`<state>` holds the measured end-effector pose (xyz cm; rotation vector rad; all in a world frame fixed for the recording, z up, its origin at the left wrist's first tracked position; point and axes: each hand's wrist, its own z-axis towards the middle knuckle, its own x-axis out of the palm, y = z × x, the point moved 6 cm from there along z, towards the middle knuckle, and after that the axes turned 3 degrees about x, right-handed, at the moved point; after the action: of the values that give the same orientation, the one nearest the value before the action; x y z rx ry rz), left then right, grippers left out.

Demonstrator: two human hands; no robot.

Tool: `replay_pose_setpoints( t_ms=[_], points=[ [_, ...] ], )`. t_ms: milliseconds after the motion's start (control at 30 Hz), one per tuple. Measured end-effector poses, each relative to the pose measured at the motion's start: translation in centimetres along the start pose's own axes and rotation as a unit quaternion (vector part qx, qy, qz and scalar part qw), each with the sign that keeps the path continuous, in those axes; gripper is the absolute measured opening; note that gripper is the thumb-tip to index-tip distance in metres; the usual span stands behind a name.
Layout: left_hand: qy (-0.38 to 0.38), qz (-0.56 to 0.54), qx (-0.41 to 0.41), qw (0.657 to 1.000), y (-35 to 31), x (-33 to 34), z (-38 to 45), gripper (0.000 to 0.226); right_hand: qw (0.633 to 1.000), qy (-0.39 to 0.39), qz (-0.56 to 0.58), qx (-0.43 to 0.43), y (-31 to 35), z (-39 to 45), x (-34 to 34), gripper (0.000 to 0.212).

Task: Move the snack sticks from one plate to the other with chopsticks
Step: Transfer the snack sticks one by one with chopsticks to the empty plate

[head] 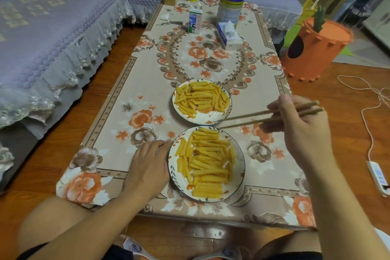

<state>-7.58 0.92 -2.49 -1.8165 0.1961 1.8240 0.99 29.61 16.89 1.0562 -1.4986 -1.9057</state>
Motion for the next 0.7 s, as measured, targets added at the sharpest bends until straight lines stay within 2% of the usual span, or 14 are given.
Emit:
replay_pose_setpoints(
  t_ms=[167,333,500,700],
  points=[
    [0.002,-0.004,-0.002,1.000,0.0,-0.1,0.2,0.054,1.000,-0.013,0.024,-0.009,-2.3,4.5,3.4,0.034],
    [0.002,-0.005,-0.008,1.000,0.2,-0.2,0.2,0.051,0.999,0.020,-0.011,-0.032,-3.8,6.9,7.3,0.029],
    [0.007,-0.006,-0.009,1.000,0.2,-0.2,0.3,0.052,0.997,-0.007,-0.013,-0.081,-3.5,7.4,8.1,0.023],
    [0.012,-0.003,-0.012,1.000,0.3,0.0,0.3,0.052,0.996,-0.007,-0.026,-0.082,-4.3,8.3,8.7,0.023]
  ],
)
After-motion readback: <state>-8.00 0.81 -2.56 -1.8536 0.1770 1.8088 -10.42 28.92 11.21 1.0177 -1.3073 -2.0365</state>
